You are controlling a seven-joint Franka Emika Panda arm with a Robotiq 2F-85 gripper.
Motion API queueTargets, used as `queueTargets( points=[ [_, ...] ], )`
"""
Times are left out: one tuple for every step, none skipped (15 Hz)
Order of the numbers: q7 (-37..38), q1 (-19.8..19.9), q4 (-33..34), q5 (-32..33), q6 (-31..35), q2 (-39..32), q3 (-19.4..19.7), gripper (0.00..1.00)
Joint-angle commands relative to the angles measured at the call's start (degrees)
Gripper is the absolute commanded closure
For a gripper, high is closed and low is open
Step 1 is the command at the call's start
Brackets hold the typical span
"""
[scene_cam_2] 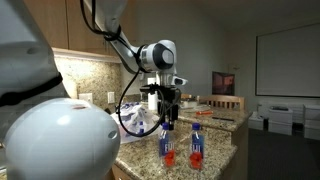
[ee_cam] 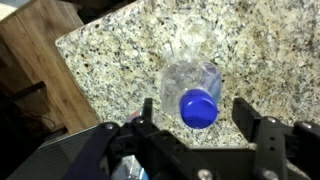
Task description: Put the bottles into the plastic bag.
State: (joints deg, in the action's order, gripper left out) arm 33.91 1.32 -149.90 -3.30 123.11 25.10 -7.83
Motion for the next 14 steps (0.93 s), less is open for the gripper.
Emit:
queueTargets(
  points=[
    [-1.13, -0.21, 0.66, -0.22, -3.13, 0.39, 0.06, 0.49],
    [-1.06, -0.18, 0.78, -0.07, -3.81, 0.31, 0.01, 0.57],
    [-1.06, -0.19, 0.95, -0.04, -4.62, 0.34, 0.01, 0.62],
    [-1.31, -0.27, 1.11, -0.19, -5.36, 0.42, 0.11, 0.69],
    [-1.62, -0.34, 1.33, -0.37, -6.04, 0.35, 0.27, 0.76],
    [-1.87, -0.38, 1.63, -0.56, -6.93, 0.24, 0.42, 0.83],
    [-2.11, -0.45, 1.83, -0.71, -7.49, 0.18, 0.52, 0.88],
    [-2.36, -0.51, 2.07, -0.82, -7.98, 0.10, 0.61, 0.91],
    [-2.91, -0.60, 2.59, -0.85, -8.34, -0.13, 0.71, 0.91],
    [-3.49, -0.59, 3.15, -0.63, -8.40, -0.23, 0.71, 0.91],
    [-5.01, -0.74, 4.02, -0.66, -7.43, -0.26, 0.92, 0.91],
    [-6.74, -0.92, 4.95, -0.87, -6.53, -0.28, 1.14, 0.91],
    [-8.75, -1.07, 6.52, -0.81, -5.50, -0.38, 1.28, 0.91],
    [-10.67, -1.25, 7.92, -0.69, -4.42, -0.38, 1.44, 0.91]
  ],
)
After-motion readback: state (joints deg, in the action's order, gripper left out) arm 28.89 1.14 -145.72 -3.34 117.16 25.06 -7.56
